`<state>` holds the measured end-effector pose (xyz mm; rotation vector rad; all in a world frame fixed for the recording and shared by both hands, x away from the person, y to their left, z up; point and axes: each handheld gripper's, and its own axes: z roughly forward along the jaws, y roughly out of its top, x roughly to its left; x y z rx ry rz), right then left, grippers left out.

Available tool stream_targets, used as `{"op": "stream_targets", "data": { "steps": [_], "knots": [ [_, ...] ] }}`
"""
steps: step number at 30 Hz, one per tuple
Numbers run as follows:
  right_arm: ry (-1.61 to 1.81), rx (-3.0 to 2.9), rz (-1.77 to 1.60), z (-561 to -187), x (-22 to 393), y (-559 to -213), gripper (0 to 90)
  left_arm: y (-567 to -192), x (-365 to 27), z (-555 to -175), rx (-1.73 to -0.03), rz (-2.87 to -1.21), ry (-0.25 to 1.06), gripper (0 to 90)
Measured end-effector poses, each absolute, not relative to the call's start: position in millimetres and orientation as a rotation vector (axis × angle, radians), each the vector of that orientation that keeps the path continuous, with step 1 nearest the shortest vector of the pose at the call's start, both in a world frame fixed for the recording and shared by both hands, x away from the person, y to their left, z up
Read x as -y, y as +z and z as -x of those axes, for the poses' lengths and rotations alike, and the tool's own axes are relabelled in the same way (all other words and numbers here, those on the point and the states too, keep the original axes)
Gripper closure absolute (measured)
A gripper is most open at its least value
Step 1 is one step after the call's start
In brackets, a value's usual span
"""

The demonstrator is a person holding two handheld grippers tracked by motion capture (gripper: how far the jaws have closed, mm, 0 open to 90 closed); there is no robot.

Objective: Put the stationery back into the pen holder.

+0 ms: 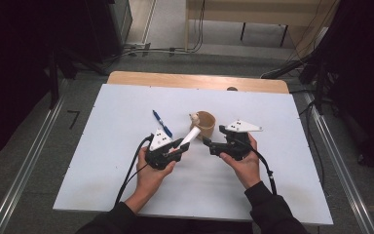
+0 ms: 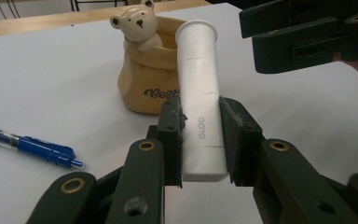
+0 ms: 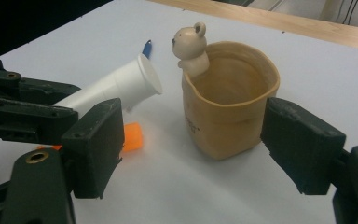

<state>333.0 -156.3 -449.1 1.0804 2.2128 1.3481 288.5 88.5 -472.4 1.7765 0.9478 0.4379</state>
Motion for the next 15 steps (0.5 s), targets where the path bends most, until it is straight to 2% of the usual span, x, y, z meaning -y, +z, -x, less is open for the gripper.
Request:
{"op": "stream_targets", "data": {
  "steps": [15],
  "knots": [
    [1.404, -2.207, -1.099, -332.8, 148.8, -447.9, 21.6, -476.0, -71.9, -285.2, -0.934, -1.772, 0.450, 71.7]
  ]
}}
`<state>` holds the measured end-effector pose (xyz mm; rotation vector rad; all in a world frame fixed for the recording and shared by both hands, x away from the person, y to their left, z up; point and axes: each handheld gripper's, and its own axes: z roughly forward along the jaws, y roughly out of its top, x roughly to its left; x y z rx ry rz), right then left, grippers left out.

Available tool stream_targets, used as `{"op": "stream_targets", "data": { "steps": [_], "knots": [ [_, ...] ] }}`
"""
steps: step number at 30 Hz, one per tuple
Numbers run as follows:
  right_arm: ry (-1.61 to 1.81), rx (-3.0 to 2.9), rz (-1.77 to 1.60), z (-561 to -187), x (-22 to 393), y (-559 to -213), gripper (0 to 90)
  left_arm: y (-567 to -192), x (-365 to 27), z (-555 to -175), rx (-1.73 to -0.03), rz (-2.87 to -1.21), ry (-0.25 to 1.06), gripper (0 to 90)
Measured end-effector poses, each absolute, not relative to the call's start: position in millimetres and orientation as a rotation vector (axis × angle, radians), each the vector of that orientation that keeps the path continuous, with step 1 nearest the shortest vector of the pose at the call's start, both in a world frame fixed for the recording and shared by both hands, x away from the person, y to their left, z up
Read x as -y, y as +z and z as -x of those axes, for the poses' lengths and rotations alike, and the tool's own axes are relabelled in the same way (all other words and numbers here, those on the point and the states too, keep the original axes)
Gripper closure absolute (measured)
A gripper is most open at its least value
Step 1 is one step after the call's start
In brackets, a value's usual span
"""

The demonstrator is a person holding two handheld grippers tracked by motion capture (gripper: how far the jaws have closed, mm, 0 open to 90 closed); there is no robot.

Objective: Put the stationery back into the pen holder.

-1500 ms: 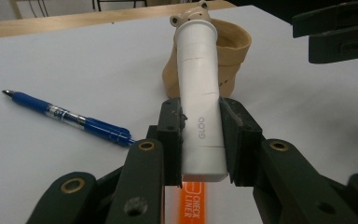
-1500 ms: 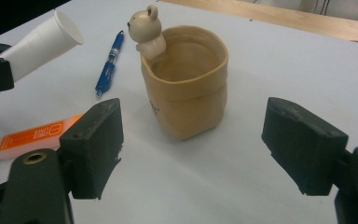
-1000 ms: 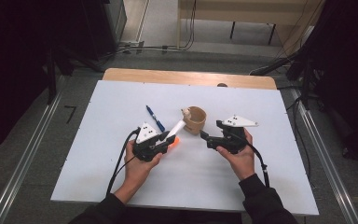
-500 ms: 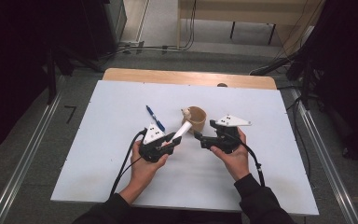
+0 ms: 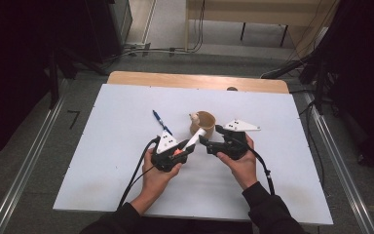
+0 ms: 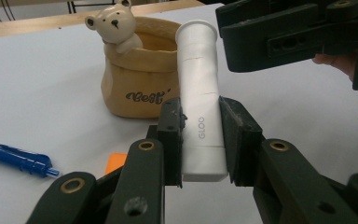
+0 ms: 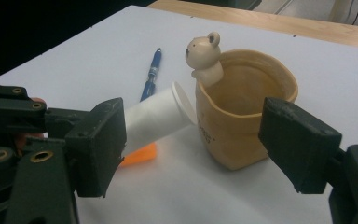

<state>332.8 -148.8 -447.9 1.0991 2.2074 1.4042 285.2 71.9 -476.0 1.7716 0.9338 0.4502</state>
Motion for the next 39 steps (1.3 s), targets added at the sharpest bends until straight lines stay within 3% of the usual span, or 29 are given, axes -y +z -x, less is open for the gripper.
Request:
{"op": "stream_targets", "data": {
  "steps": [22, 25, 26, 39],
  "knots": [
    [1.661, -2.269, -1.245, -339.3, 143.5, -455.9, 28.0, -470.9, -60.7, -271.9, -0.890, -1.706, 0.488, 71.7],
    [1.682, -2.280, -1.258, -339.6, 143.5, -456.6, 32.5, -471.7, -60.7, -271.7, -0.892, -1.701, 0.490, 71.7],
    [1.701, -2.287, -1.260, -339.7, 143.6, -456.6, 37.6, -472.0, -60.5, -271.9, -0.893, -1.700, 0.486, 71.7],
    [1.745, -2.282, -1.279, -340.6, 148.3, -456.4, 51.9, -476.6, -58.8, -275.3, -0.915, -1.732, 0.437, 71.5]
  ]
}}
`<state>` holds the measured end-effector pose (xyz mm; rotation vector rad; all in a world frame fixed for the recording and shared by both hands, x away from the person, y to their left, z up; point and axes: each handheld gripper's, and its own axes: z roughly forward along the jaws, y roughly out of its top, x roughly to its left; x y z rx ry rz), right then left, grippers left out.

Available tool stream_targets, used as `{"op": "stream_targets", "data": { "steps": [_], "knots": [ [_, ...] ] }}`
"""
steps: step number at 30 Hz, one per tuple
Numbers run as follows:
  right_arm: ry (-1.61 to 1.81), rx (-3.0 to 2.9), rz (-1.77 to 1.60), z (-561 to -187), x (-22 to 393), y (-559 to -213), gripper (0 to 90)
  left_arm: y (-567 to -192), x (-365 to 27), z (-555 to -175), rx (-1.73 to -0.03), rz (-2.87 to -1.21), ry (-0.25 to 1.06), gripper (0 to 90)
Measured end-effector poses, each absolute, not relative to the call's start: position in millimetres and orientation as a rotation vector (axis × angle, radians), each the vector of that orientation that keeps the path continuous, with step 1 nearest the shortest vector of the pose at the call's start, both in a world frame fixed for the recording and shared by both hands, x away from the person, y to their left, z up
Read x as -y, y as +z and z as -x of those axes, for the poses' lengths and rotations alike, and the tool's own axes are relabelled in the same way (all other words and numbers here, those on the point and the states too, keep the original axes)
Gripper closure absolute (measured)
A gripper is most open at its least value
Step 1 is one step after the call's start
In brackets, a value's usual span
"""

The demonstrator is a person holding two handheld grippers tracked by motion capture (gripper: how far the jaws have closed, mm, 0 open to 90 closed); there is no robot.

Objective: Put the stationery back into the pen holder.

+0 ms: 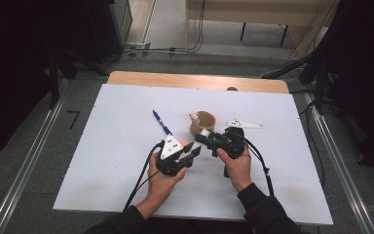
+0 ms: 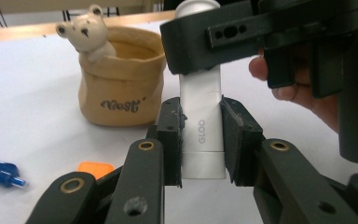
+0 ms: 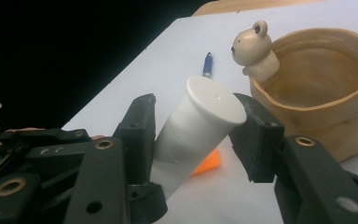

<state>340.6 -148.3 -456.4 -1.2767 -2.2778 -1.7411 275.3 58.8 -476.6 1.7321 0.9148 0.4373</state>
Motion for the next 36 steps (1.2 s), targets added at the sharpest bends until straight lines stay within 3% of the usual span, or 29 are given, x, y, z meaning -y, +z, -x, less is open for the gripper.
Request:
{"op": "stream_targets", "data": {
  "steps": [4, 8, 13, 21, 36],
  "knots": [
    [-1.741, 2.288, 1.263, -340.0, 148.3, -456.2, 55.1, -479.7, -57.6, -277.2, -0.922, -1.749, 0.414, 71.4],
    [-1.753, 2.280, 1.215, -337.5, 147.8, -453.9, 63.8, -481.1, -56.5, -278.1, -0.923, -1.756, 0.397, 71.2],
    [-1.756, 2.308, 1.206, -335.0, 145.6, -452.8, 64.2, -481.6, -57.7, -278.9, -0.922, -1.759, 0.384, 70.0],
    [-1.763, 2.316, 1.217, -336.9, 149.5, -451.4, 64.3, -482.3, -57.0, -279.7, -0.896, -1.744, 0.357, 52.4],
    [-1.778, 2.312, 1.249, -341.7, 155.6, -448.5, 64.3, -480.3, -63.9, -280.3, -0.907, -1.777, 0.366, 35.3]
  ]
}}
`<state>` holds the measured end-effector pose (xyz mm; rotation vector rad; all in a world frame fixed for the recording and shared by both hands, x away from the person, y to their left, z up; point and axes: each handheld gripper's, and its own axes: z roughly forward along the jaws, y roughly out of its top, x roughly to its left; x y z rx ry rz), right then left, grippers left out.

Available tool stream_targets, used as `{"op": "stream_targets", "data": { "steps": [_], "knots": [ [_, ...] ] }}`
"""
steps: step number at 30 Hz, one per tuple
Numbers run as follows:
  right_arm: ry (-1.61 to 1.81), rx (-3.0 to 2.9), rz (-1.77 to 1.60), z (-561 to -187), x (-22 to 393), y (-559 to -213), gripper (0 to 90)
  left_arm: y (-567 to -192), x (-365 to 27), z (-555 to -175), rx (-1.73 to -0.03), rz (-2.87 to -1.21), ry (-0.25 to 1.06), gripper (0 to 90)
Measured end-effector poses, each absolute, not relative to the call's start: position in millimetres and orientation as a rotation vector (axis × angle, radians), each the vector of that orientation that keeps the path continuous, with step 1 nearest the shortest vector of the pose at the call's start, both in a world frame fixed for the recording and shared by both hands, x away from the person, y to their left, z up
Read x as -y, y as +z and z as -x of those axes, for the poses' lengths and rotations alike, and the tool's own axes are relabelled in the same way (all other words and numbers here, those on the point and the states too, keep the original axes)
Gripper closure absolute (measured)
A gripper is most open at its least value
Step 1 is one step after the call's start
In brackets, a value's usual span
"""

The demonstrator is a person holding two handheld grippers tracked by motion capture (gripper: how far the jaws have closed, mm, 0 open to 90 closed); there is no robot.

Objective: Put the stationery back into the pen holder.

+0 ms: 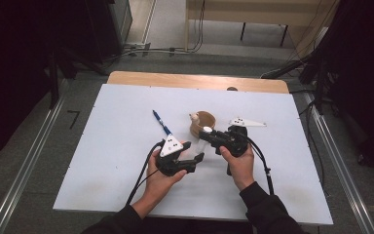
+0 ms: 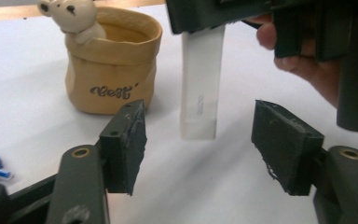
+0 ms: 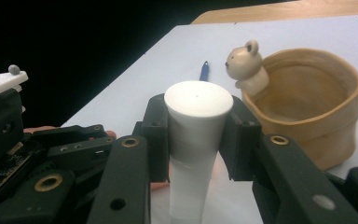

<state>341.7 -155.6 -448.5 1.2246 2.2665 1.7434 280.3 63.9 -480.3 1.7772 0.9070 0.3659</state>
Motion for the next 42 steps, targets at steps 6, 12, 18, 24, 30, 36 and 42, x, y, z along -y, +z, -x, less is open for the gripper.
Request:
{"op": "stream_targets", "data": {
  "steps": [6, 12, 18, 24, 30, 36, 42],
  "knots": [
    [1.740, -2.242, -1.241, -346.3, 160.8, -446.7, 64.3, -479.5, -70.1, -279.6, -0.924, -1.784, 0.369, 32.3],
    [1.734, -2.234, -1.250, -349.3, 162.1, -444.7, 64.2, -479.9, -77.4, -279.3, -0.943, -1.791, 0.383, 30.1],
    [1.743, -2.202, -1.262, -353.2, 163.2, -439.5, 64.3, -479.6, -89.0, -278.7, -0.963, -1.795, 0.403, 28.8],
    [1.764, -2.169, -1.286, -359.2, 164.5, -435.9, 64.2, -481.2, -99.5, -278.8, -0.987, -1.795, 0.413, 28.8],
    [1.768, -2.151, -1.292, -365.3, 165.8, -433.0, 64.3, -481.2, -111.3, -280.9, -1.017, -1.776, 0.412, 28.9],
    [1.756, -2.120, -1.302, -375.7, 164.4, -425.7, 64.3, -481.0, -120.4, -280.2, -1.032, -1.764, 0.420, 28.9],
    [1.729, -2.083, -1.327, -389.3, 163.5, -420.1, 64.2, -481.6, -126.9, -279.4, -1.043, -1.757, 0.427, 28.8]
  ]
}}
